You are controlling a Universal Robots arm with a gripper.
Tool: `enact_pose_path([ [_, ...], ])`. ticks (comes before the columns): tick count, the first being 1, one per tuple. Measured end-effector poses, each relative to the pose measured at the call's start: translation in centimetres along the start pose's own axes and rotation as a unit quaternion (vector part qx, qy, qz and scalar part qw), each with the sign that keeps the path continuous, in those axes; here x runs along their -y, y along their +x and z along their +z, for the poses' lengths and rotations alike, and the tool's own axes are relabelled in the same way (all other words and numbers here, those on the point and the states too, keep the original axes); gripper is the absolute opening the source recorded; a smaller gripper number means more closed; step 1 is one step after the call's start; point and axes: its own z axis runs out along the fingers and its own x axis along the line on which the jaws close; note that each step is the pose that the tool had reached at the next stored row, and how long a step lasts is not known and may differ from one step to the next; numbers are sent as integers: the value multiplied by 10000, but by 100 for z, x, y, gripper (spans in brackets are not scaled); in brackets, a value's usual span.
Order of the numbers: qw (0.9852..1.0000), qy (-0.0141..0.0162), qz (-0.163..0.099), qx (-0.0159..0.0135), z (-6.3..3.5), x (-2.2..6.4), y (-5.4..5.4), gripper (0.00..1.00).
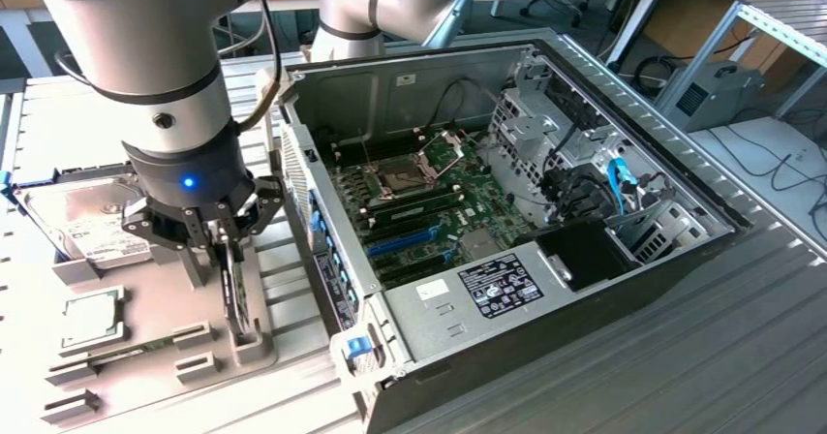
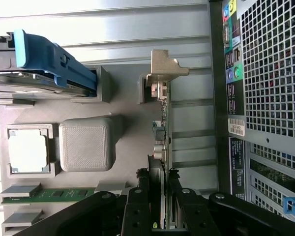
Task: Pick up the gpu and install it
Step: 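Pick up the gpu and move the gpu toward the slot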
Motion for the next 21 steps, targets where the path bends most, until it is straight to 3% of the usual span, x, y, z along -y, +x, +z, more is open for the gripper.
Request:
enact_pose_path([
  [21,10000,0,0,0,-49,0,-1,26],
])
